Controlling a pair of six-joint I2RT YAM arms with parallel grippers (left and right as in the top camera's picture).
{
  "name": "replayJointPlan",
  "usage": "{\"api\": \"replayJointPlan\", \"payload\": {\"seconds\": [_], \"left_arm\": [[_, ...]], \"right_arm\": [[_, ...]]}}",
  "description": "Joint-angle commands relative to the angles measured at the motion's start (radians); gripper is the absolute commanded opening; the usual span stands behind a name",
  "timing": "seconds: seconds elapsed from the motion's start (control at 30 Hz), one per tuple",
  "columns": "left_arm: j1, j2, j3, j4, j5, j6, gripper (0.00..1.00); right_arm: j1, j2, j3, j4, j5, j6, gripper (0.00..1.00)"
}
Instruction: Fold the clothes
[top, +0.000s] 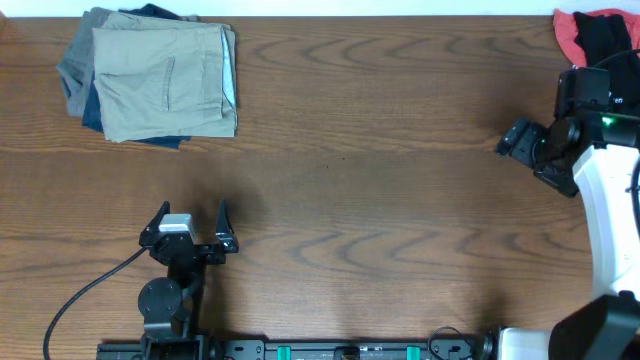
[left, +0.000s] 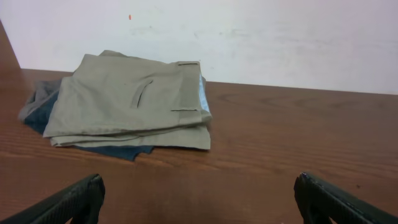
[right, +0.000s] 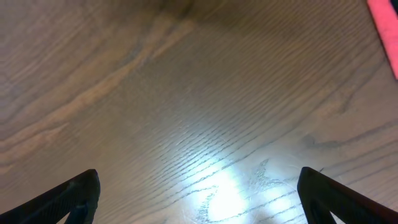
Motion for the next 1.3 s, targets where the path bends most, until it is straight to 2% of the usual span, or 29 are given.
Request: {"api": "replayJointPlan", "payload": {"seconds": [0.0,0.53,0.77,0.97,1.13,1.27], "left_arm": [[0.005,-0.006,-0.016,-0.036,-0.005,0.013,0.98],[0.005,-0.006,-0.016,-0.036,-0.005,0.013,0.98],[0.005,-0.006,-0.016,-0.036,-0.005,0.013,0.98],[0.005,-0.006,-0.016,-0.036,-0.005,0.013,0.98],[0.005,-0.006,-0.016,-0.036,-0.005,0.013,0.98],[0.005,-0.006,-0.016,-0.036,-0.005,0.013,0.98]], "right_arm": [[0.016,-0.093,0.005,-0.001,0.008,-0.007,0.99],[0.076,-0.557,0.005,-0.002,0.008,-0.007,0.99],[0.078,-0.714,-0.028,-0.063,0.040,-0.015,0.99],[0.157,-0.909,-0.251,0.042,0.034,-0.015,0.99],[0.265,-1.137,-0.548,0.306,0.029,-0.033,0.99],[0.290,-1.300,-0.748,0.469,0.007,-0.067,0.99]]}}
